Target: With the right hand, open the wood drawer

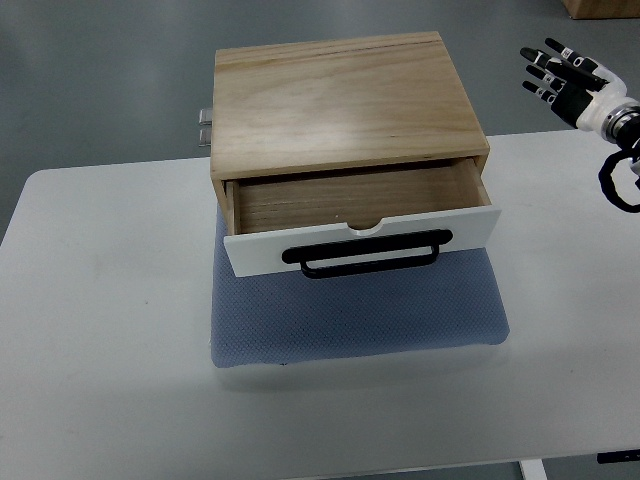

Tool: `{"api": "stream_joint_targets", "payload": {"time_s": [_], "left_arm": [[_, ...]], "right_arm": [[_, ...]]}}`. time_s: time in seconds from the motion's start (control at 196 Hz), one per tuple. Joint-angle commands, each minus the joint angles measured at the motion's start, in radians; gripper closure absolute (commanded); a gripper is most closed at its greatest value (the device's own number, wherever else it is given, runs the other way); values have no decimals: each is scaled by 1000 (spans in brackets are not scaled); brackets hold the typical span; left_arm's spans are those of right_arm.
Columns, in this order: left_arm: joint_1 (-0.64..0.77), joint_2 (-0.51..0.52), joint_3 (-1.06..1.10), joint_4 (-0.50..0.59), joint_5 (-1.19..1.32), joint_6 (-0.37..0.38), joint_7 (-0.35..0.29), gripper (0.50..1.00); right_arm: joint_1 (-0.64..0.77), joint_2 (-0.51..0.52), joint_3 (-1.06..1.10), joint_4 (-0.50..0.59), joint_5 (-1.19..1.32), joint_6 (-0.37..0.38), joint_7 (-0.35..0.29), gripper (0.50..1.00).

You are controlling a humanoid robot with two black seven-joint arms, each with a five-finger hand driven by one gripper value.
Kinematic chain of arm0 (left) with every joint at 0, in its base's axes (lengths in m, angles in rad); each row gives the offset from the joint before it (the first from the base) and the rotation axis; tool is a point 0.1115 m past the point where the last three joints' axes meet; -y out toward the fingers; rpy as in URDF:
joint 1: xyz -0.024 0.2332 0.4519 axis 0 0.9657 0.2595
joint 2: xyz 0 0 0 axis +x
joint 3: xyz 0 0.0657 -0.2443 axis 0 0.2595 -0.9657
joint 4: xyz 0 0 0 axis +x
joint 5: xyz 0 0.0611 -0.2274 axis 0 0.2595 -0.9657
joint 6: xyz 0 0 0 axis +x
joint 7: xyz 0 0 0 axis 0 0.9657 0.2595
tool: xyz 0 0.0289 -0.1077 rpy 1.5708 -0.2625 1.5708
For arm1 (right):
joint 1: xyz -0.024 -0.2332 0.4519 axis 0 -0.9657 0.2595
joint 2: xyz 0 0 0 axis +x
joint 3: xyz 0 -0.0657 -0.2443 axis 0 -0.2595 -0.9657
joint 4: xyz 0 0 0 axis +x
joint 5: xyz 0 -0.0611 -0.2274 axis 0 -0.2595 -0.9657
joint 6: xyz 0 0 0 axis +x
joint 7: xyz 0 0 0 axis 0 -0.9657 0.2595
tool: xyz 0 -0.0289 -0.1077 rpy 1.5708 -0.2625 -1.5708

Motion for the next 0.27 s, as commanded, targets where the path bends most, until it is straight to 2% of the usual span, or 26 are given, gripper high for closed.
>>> {"api": "stream_joint_targets", "payload": {"time_s": [0.0,0.265], "left_arm": [[1,0,0,0,0,0,0,500],[1,0,1,0,0,0,0,500]], "right_arm": [[-16,18,5,-2,-1,8,3,556],[-47,62,68,-15,-1,7,4,556]]}}
